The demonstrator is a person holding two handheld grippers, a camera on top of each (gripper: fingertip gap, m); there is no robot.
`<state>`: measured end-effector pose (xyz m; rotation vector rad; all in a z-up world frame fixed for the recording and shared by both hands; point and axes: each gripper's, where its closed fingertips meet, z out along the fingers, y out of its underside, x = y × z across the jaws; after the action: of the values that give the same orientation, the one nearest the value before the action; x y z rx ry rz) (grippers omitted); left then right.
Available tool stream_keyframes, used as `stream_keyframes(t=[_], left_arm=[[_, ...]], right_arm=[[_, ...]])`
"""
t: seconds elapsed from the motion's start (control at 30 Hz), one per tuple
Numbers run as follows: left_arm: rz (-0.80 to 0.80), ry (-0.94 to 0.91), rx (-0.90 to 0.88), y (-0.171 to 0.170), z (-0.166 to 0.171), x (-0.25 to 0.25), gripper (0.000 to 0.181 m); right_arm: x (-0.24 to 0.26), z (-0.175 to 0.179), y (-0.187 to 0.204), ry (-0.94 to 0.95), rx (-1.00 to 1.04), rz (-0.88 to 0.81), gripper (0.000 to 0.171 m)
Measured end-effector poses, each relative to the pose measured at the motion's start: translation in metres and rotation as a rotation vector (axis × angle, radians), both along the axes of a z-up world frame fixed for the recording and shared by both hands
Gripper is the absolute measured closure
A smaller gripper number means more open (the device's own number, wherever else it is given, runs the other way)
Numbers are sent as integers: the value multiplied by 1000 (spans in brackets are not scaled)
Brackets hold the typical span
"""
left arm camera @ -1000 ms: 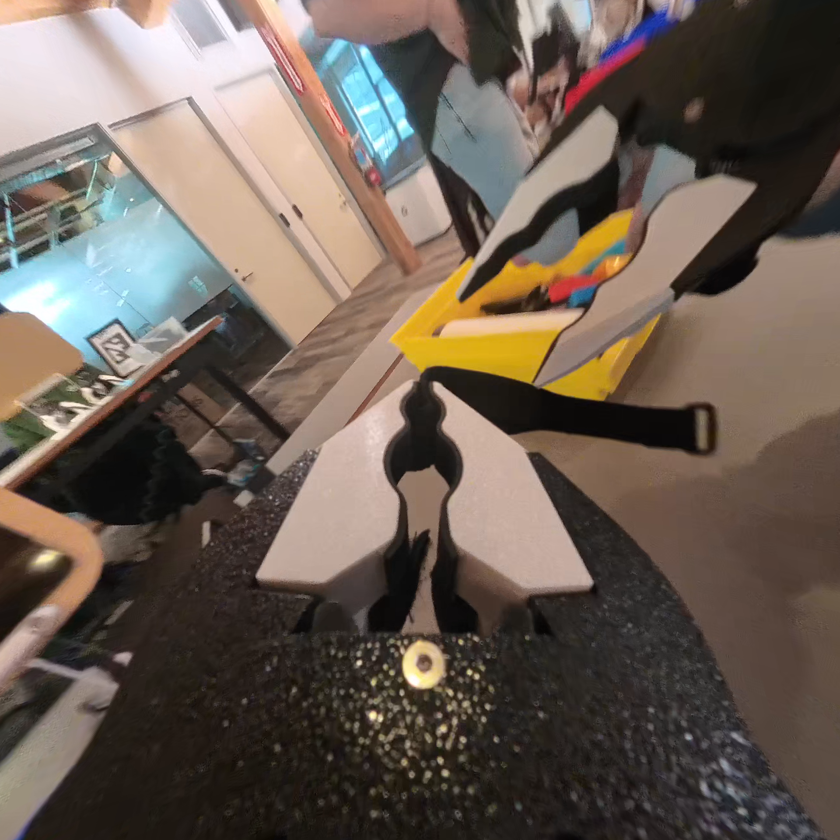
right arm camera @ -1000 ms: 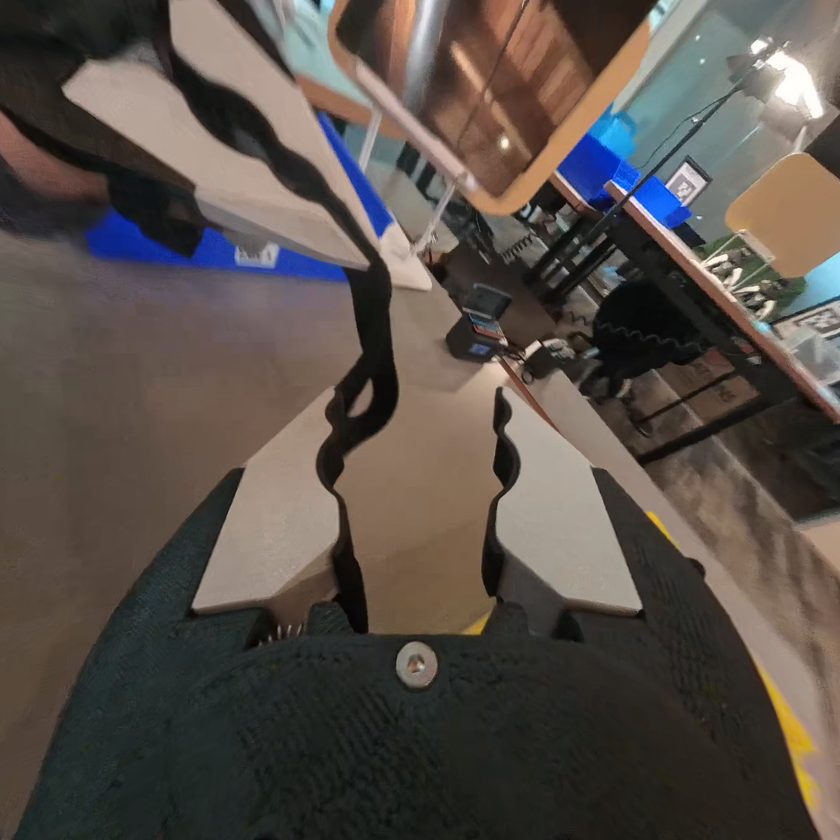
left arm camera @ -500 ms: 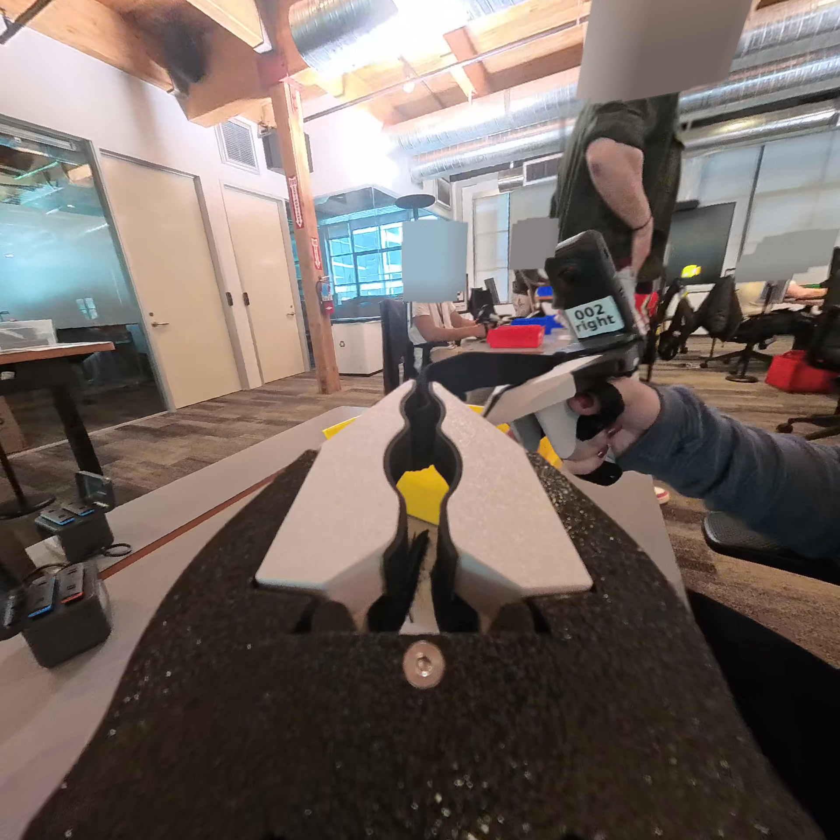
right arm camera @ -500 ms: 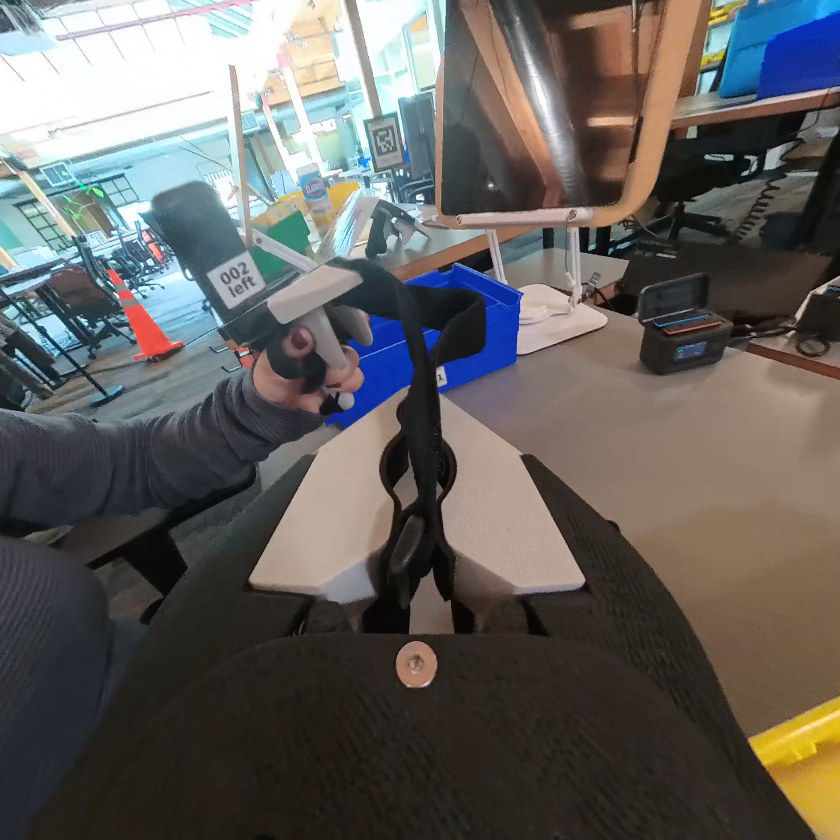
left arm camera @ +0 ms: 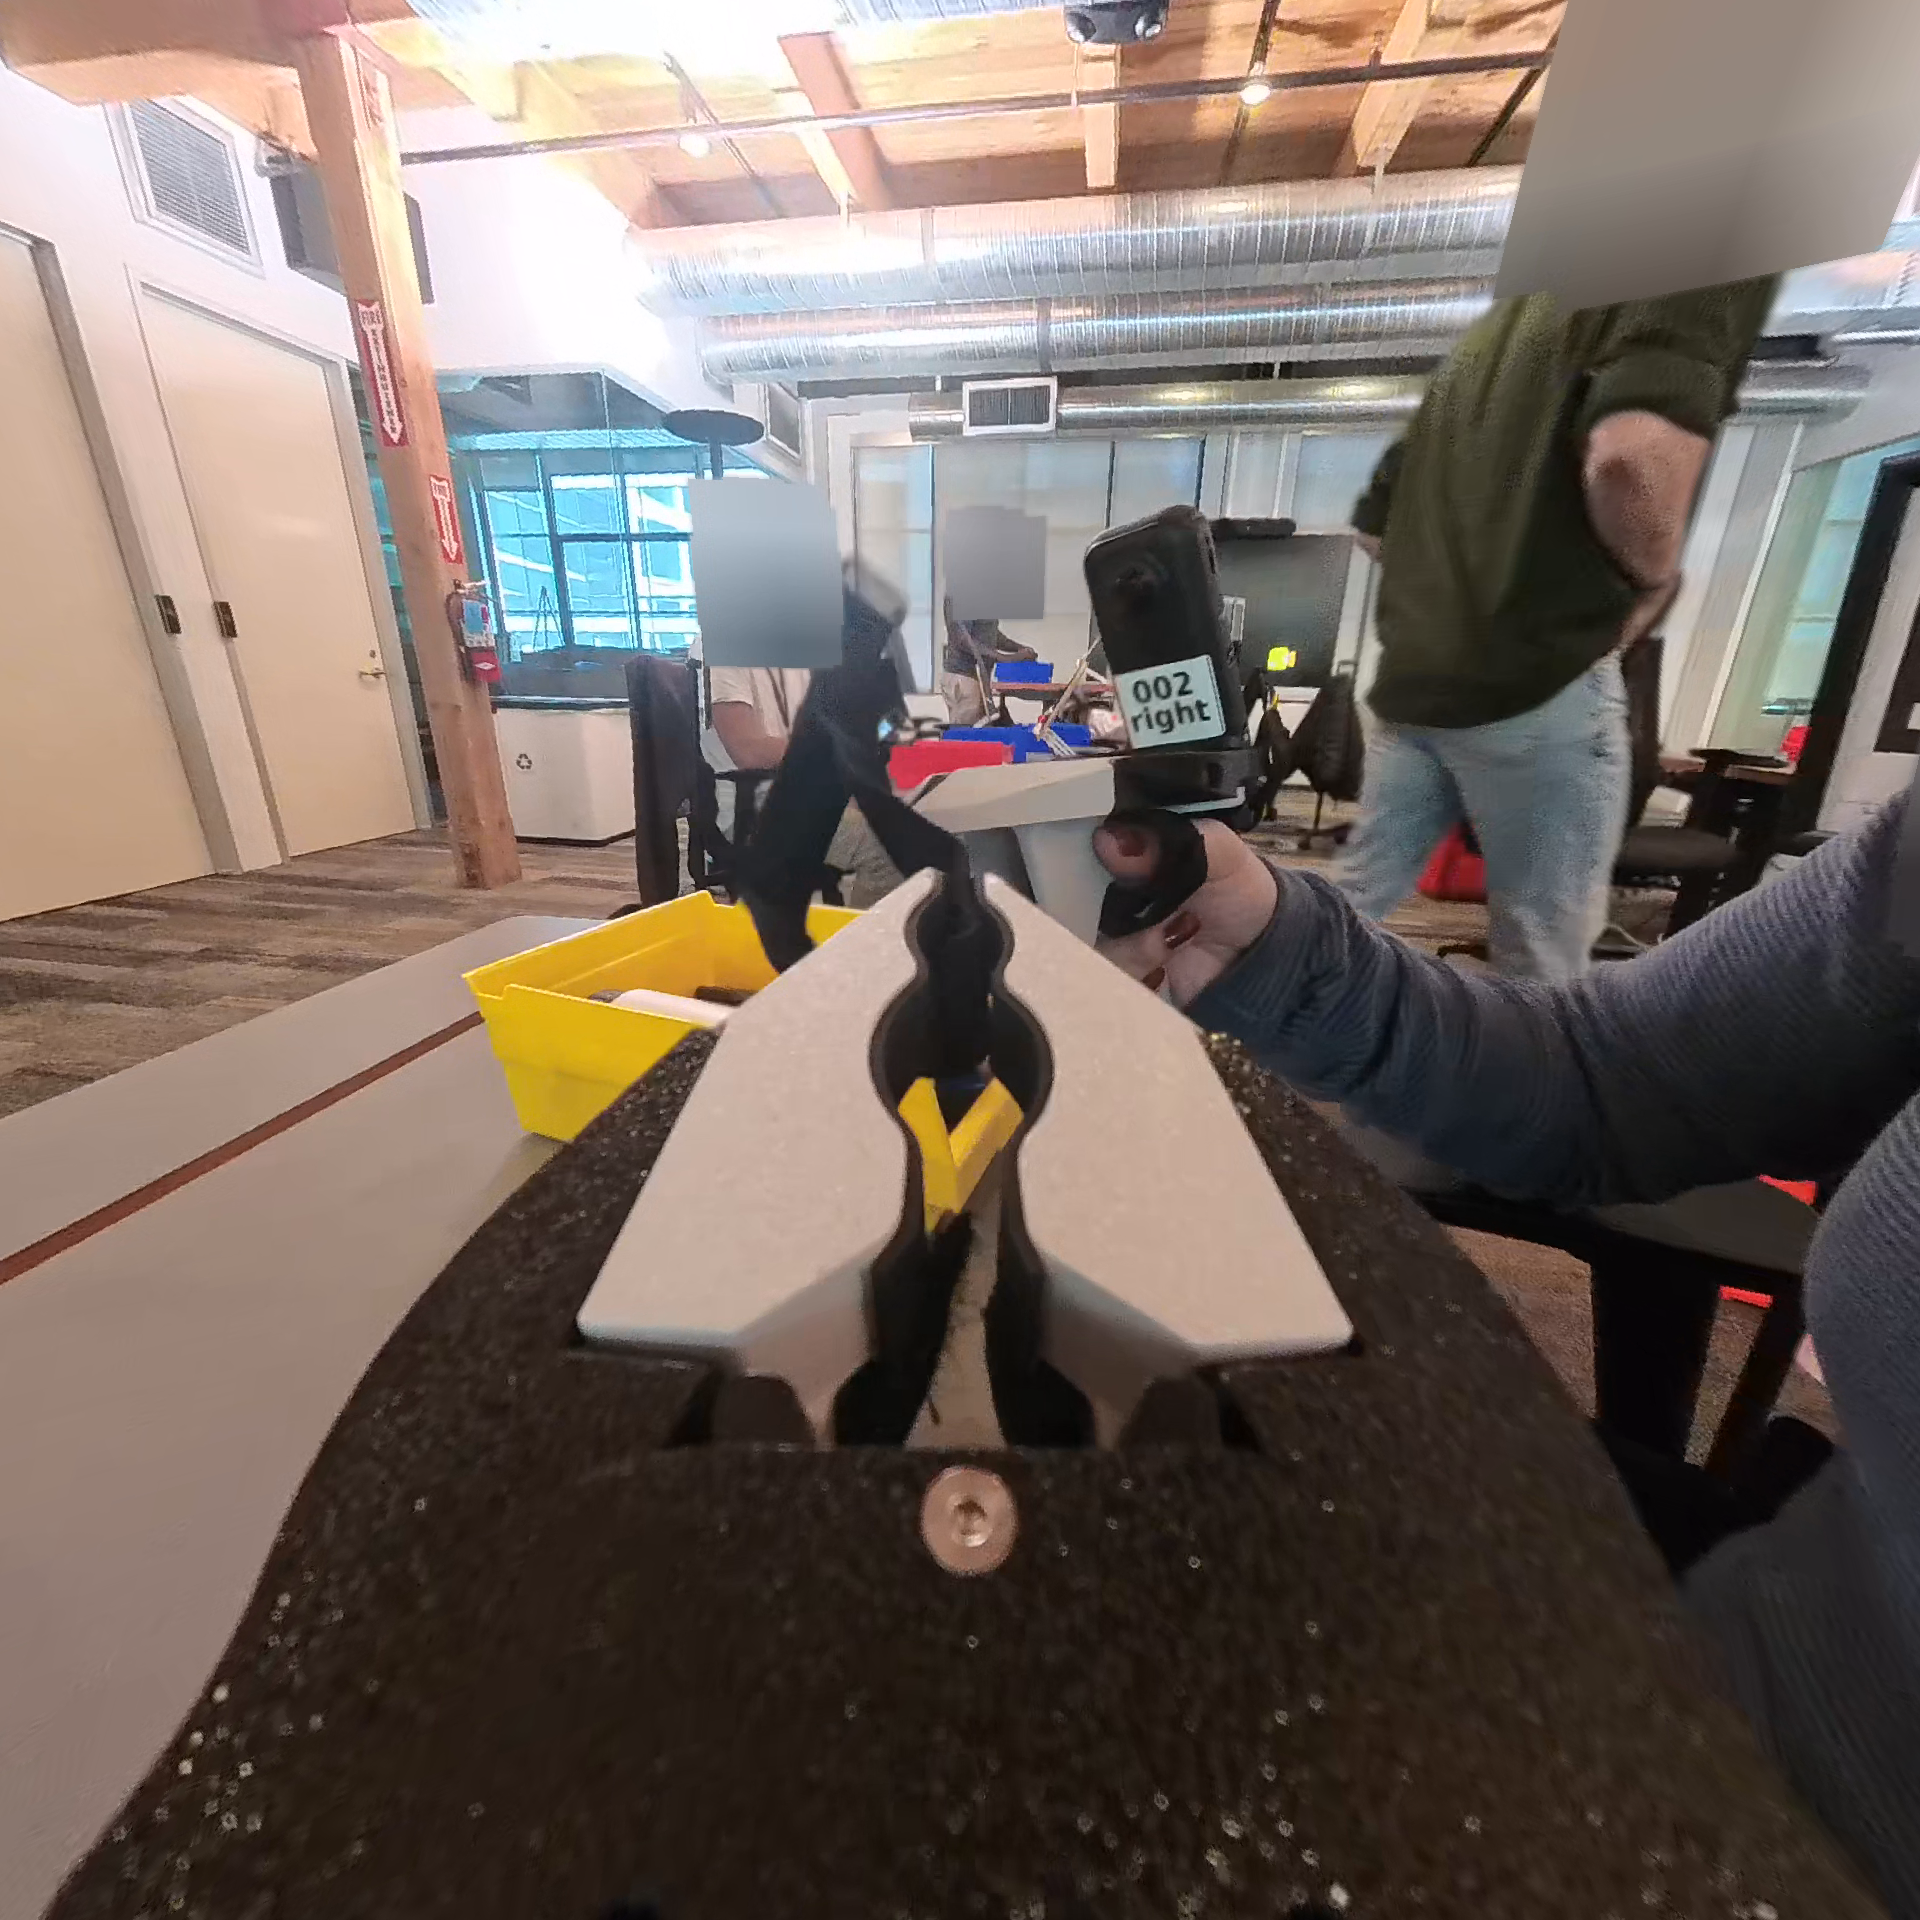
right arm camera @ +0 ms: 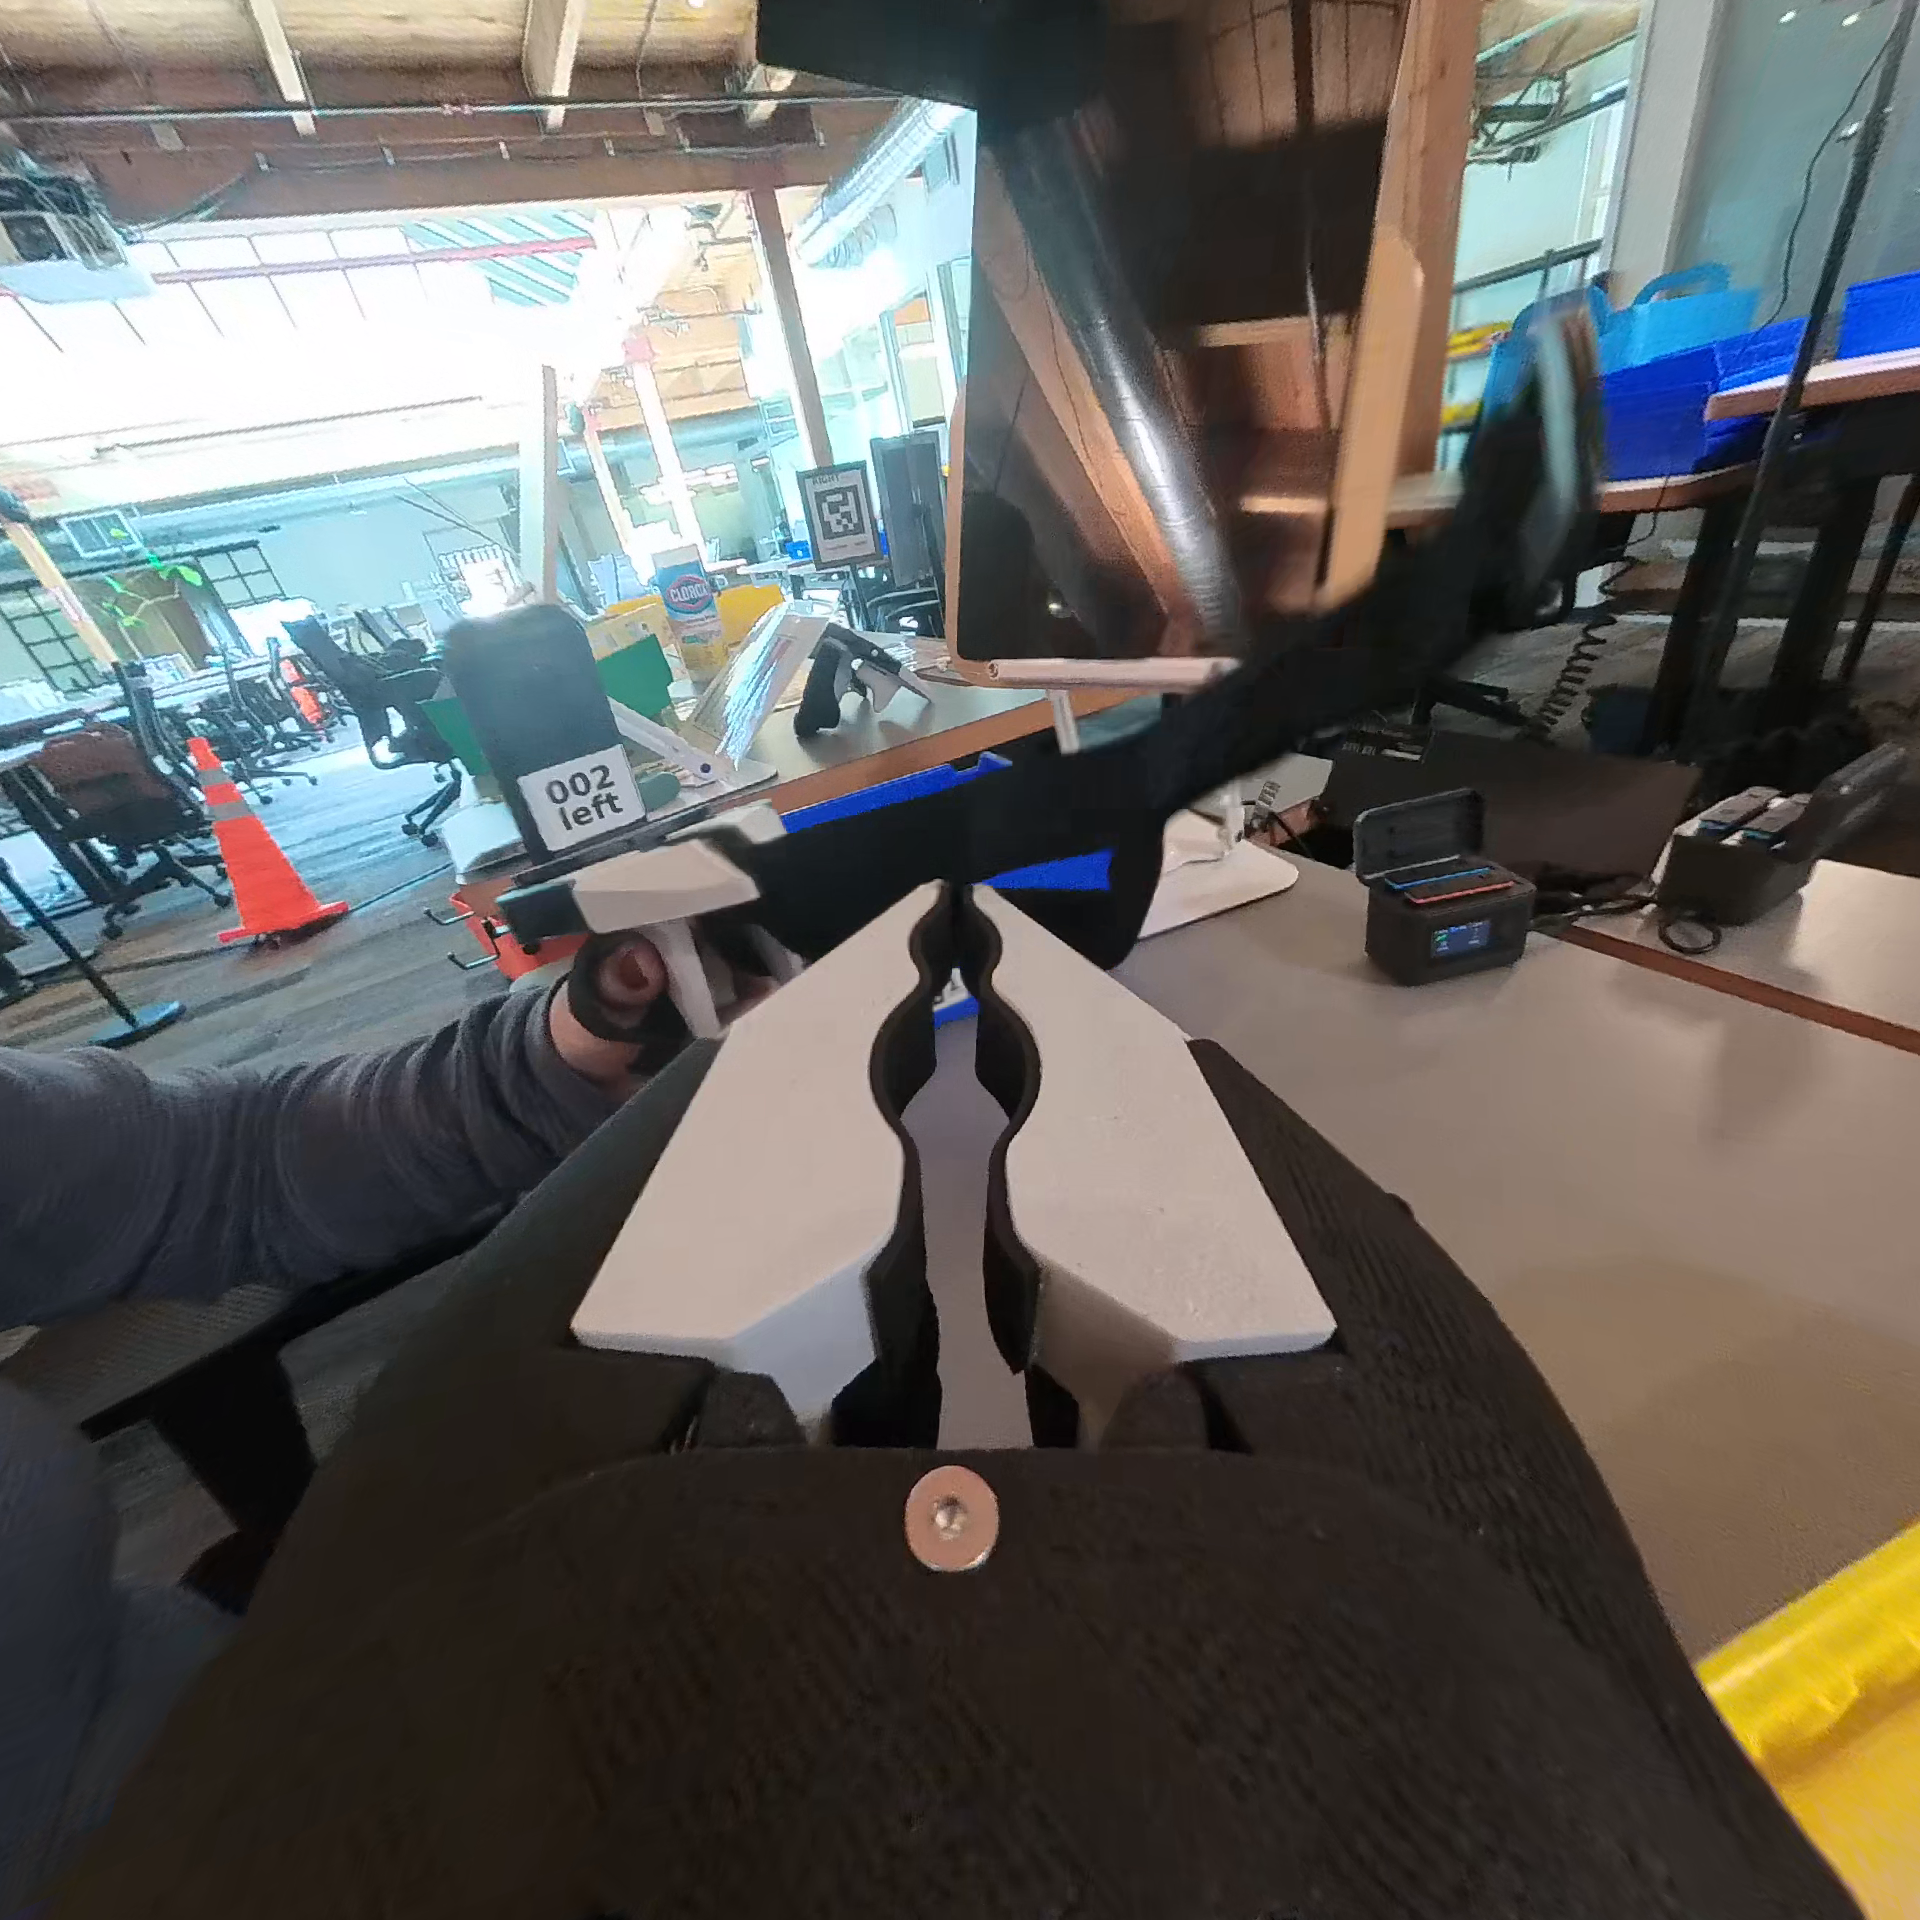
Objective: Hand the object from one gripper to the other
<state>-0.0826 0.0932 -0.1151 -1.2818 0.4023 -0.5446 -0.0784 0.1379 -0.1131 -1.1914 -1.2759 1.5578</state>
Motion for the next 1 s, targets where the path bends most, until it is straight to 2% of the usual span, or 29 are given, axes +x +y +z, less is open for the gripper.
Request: stream_keyframes(t=[0.17,0.3,0.33,0.37,0.4,0.57,0.67,0.73,0.8,0.87,0.9,1.0], left_arm=[[43,18,-5,3,-1,-3,181],[16,62,9,0,-1,8,181],[-12,69,24,-3,1,13,181],[-37,81,22,-5,0,18,181],[-63,101,16,-6,-3,23,181],[-103,164,28,-10,-8,32,181],[-77,310,23,-7,-22,43,181],[-47,432,43,-6,-31,51,181],[14,519,47,-2,-37,50,181],[53,503,70,-3,-30,49,179],[64,481,89,-4,-24,49,172],[127,457,97,-2,-14,41,133]], right_arm=[[6,6,9,4,19,-20,171],[3,-1,3,-26,89,-33,171],[2,-3,-5,-43,83,4,161],[2,-5,-16,-59,49,70,140],[2,-7,-24,-81,-9,129,132],[5,-1,-37,-72,-263,291,137],[7,3,-42,-87,-382,362,143],[4,-7,-43,-123,-350,343,167],[3,-11,-43,-129,-284,320,171],[4,-8,-36,-115,-234,279,171],[6,-6,-31,-107,-210,260,171],[14,1,3,-96,-51,82,171]])
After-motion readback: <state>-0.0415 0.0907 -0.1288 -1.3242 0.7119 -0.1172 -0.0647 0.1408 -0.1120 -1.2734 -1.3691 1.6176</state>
